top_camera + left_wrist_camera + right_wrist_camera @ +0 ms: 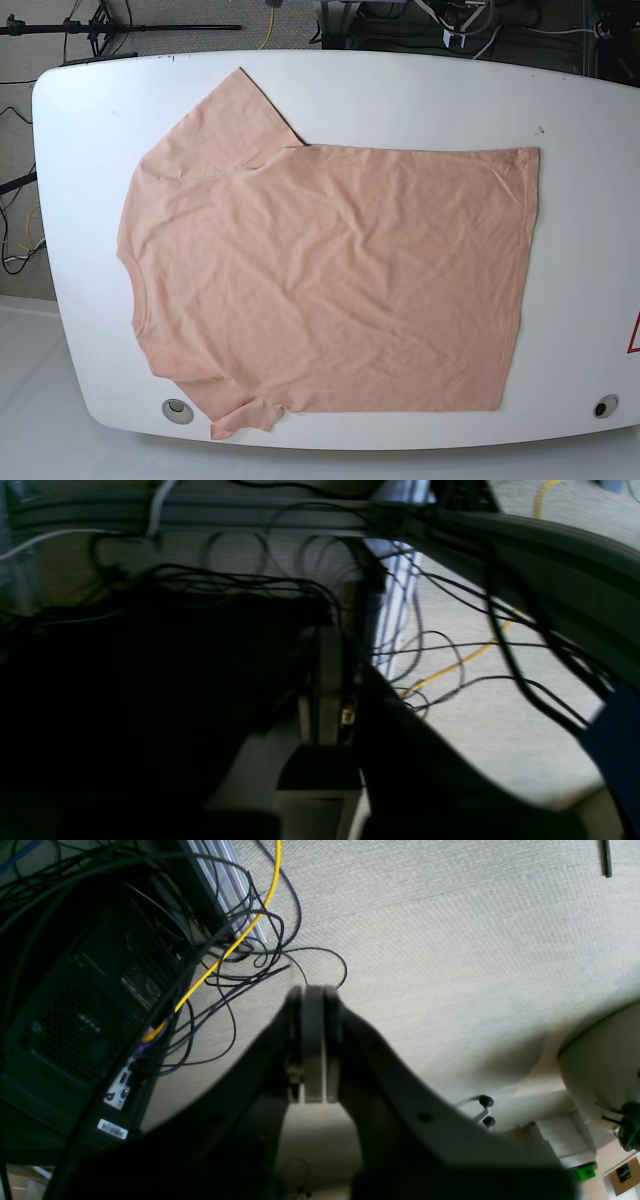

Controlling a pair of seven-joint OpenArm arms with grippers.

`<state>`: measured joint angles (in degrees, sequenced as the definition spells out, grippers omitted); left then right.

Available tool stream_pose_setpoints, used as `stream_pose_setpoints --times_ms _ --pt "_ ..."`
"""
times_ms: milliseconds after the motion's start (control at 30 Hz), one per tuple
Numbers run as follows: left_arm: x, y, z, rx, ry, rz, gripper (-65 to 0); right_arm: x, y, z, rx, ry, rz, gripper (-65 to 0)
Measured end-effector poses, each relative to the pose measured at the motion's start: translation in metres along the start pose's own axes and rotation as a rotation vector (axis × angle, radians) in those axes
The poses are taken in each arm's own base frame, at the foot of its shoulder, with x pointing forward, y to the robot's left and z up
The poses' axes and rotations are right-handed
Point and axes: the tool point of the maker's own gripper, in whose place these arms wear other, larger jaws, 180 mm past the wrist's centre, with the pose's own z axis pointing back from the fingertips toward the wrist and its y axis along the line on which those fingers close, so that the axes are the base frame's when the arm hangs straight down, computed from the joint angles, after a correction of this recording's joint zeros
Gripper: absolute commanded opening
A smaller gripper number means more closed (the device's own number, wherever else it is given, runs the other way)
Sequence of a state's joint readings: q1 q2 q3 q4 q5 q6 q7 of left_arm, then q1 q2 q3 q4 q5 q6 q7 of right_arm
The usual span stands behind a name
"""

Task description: Fold the T-shirt properly

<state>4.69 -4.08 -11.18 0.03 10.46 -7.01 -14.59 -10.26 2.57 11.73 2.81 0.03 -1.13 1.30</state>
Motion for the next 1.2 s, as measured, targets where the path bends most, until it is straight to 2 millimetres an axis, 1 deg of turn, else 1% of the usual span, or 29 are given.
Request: stream_pose_setpoints --times_ms 33,67,133,167,200,267,333,400,500,533,600,700,800,967,1067,1200 --pt "0.0 -0.001 0.0 -0.002 0.0 0.001 -65.0 0.0 0.0 0.0 0.0 -0.001 0.0 -65.0" --pt "-0.007 0.002 0.002 0.003 0.003 0.003 -65.0 0.001 -0.003 0.0 -0.003 -0.004 0.004 -65.0" --pt "0.01 0.008 0.006 0.009 -0.107 0.0 -65.0 0.004 -0.005 0.0 0.012 -0.019 0.032 -65.0" --pt "0.011 0.016 0.009 0.025 -0.137 0.002 -65.0 0.005 -0.009 0.0 0.007 -0.025 0.037 -65.0" --pt "0.008 0.021 0.01 0.037 -0.131 0.0 -65.0 0.007 -0.013 0.0 -0.003 -0.031 0.039 -64.9" --pt "-0.005 0.034 0.014 0.063 -0.086 -0.018 -65.0 0.007 -0.026 0.0 -0.027 -0.036 0.049 -64.9" --pt "-0.011 0.042 0.018 0.077 -0.089 -0.025 -65.0 0.006 -0.035 0.001 -0.04 -0.033 0.056 -64.8" --pt "-0.015 0.046 0.021 0.084 -0.1 -0.032 -65.0 0.008 -0.044 0.002 -0.053 -0.053 0.07 -64.8" --pt "-0.022 0.046 0.024 0.082 -0.094 -0.036 -65.0 0.005 -0.051 0.002 -0.065 -0.057 0.078 -64.7" --pt "-0.021 0.046 0.025 0.082 -0.107 -0.04 -65.0 0.003 -0.052 0.003 -0.066 -0.061 0.076 -64.7" --pt "-0.012 0.041 0.028 0.07 -0.164 -0.048 -65.0 0.004 -0.054 0.004 -0.063 -0.084 0.077 -64.8" --pt "-0.012 0.036 0.029 0.057 -0.173 -0.046 -65.0 -0.005 -0.056 0.005 -0.06 -0.08 0.094 -64.8" --pt "-0.012 0.041 0.032 0.066 -0.188 -0.046 -65.0 -0.009 -0.061 0.007 -0.067 -0.092 0.102 -65.0" --pt "-0.02 0.052 0.042 0.085 -0.194 -0.055 -65.0 -0.007 -0.078 0.015 -0.091 -0.144 0.116 -65.0" --pt "-0.031 0.053 0.042 0.079 -0.156 -0.053 -65.0 -0.011 -0.085 0.016 -0.101 -0.134 0.116 -65.0" --pt "-0.036 0.049 0.04 0.058 -0.126 -0.047 -65.0 -0.014 -0.088 0.016 -0.107 -0.128 0.098 -65.0"
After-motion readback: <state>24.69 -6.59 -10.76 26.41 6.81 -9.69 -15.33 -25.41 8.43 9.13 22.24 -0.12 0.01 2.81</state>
